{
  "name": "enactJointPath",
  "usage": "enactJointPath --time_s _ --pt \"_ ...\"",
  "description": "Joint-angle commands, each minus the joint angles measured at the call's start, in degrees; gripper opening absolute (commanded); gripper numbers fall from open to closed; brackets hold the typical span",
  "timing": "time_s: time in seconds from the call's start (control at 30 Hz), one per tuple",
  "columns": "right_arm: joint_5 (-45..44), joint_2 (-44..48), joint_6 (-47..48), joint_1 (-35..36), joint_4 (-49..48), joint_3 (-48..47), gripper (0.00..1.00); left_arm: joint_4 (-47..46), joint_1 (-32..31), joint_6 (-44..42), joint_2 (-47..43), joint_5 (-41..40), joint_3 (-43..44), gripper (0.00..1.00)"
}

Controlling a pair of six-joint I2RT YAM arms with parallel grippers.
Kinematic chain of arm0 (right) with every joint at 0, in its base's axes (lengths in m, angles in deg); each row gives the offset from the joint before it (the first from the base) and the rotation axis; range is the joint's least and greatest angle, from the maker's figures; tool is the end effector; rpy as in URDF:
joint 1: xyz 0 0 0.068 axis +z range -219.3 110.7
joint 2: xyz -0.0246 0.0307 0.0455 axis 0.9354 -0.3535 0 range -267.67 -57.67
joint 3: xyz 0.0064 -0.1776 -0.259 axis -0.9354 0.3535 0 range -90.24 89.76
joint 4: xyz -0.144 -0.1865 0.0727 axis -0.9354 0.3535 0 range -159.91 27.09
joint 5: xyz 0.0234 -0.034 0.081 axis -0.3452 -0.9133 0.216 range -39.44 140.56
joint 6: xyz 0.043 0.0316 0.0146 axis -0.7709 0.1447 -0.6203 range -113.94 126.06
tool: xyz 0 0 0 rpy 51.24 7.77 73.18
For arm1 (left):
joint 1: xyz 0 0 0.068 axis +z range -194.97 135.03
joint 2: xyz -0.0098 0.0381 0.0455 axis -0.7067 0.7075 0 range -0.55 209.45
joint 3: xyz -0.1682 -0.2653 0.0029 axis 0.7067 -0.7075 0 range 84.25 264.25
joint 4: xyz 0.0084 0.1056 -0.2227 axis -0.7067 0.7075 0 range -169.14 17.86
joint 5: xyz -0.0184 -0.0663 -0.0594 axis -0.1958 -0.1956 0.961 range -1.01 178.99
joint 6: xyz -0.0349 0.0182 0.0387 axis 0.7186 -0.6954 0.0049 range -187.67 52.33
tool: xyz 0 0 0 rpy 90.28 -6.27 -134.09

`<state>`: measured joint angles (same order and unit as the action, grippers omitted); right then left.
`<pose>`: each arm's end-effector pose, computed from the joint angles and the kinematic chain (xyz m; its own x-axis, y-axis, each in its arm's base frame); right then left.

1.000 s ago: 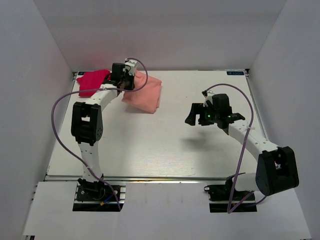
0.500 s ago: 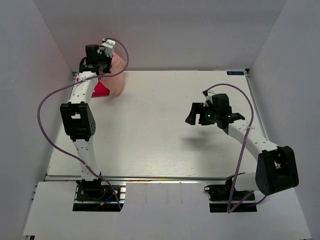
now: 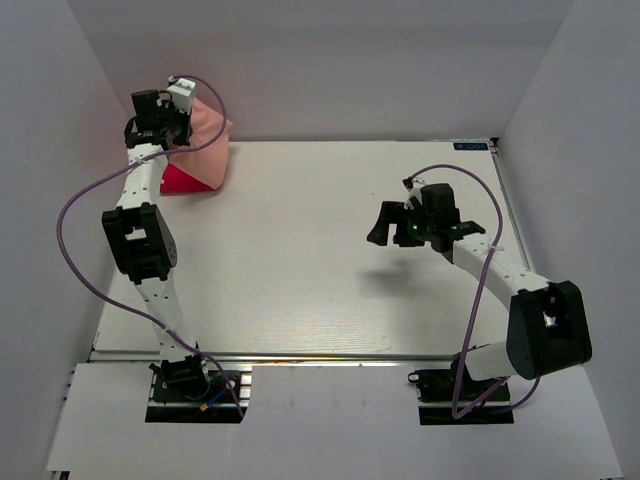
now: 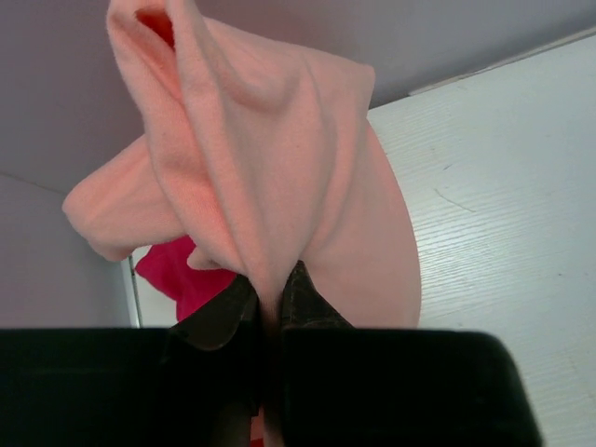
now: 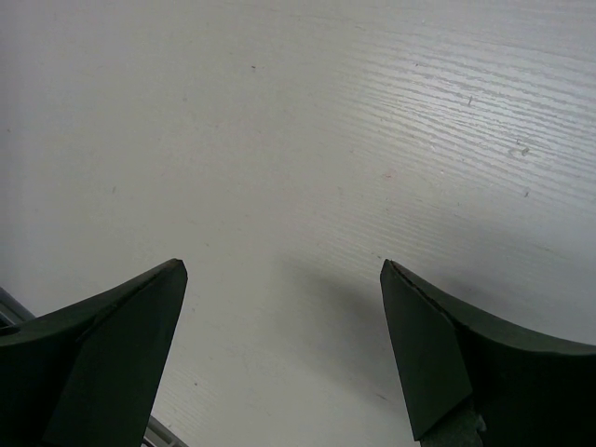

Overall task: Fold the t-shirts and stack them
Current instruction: Put the neatly folded tshirt into the corner of the board with the left arm

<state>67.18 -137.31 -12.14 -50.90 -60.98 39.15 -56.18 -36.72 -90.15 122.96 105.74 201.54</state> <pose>0.2633 0.0989 0.2886 -0.7157 0.0773 -0.6941 -0.3083 0.8567 0.4134 0.5156 0.0637 0.3504 -0.4030 0.3116 -0.8605 0.2876 0.9357 0.2041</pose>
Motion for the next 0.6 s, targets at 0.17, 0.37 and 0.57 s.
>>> enactJointPath --time_s 0.17,0.37,0.57 --pt "1.3 -0.9 -0.9 0.0 -2.1 -3.1 0.9 -7.7 4.2 2.7 3.0 0.0 -1.1 0.0" --pt "1.5 -2.0 -1.4 0.0 -2.0 -4.1 0.9 -9.7 4.8 9.7 7.4 -18.9 2.1 0.05" --pt "1.9 -2.5 -1.9 0.0 -1.6 -4.1 0.9 -9.7 4.8 15.3 10.6 -28.5 5.4 1.0"
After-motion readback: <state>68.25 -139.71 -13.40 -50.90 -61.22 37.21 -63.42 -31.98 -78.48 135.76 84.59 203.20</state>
